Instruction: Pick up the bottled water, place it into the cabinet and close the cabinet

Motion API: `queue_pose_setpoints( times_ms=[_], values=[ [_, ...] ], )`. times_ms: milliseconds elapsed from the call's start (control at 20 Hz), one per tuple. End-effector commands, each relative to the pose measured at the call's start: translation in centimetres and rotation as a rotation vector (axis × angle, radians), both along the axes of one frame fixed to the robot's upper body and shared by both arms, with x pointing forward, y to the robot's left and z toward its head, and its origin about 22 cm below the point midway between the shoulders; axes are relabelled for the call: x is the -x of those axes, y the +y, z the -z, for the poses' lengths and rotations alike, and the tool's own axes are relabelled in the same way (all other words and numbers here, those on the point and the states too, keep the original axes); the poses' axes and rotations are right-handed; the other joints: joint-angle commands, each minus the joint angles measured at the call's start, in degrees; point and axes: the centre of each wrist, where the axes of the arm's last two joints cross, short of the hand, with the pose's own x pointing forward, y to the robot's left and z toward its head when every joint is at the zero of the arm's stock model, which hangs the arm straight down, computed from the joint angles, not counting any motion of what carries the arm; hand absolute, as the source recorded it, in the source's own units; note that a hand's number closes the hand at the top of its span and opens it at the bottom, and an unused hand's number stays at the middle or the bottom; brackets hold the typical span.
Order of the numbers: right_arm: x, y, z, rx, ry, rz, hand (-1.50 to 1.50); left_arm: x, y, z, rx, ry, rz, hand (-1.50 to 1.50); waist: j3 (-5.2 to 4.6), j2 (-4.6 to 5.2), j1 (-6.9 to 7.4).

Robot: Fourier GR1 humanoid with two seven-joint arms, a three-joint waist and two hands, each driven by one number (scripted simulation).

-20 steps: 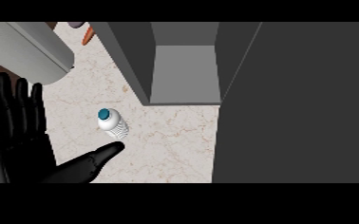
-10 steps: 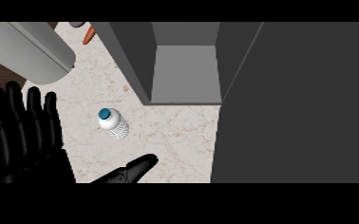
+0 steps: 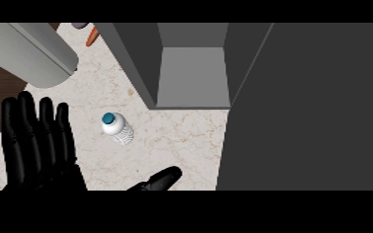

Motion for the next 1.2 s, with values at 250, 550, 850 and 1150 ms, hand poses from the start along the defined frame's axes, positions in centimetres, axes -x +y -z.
queue_pose_setpoints(
  times_ms=[250, 550, 850, 1150],
  values=[
    [3.4, 0.1, -2.7, -0.003, -0.06, 0.024, -1.5, -1.3, -0.6, 0.2, 0.026, 0.03, -0.037, -1.5, -0.06, 0.01, -0.41],
    [1.2, 0.3, -2.1, 0.012, -0.048, 0.033, -1.5, -1.6, 0.1, 1.2, -0.012, 0.047, -0.066, -1.5, -0.05, 0.15, 0.01],
    [4.6, -1.1, -3.9, 0.019, -0.052, 0.005, -1.5, -3.6, 1.0, 2.9, 0.019, 0.08, -0.121, -1.5, -0.11, 0.1, -1.01],
    [2.7, -0.8, -3.8, 0.02, -0.055, 0.012, -1.5, -3.7, 3.8, 2.9, 0.029, 0.088, -0.118, -1.5, -0.12, 0.23, -0.07]
  ],
)
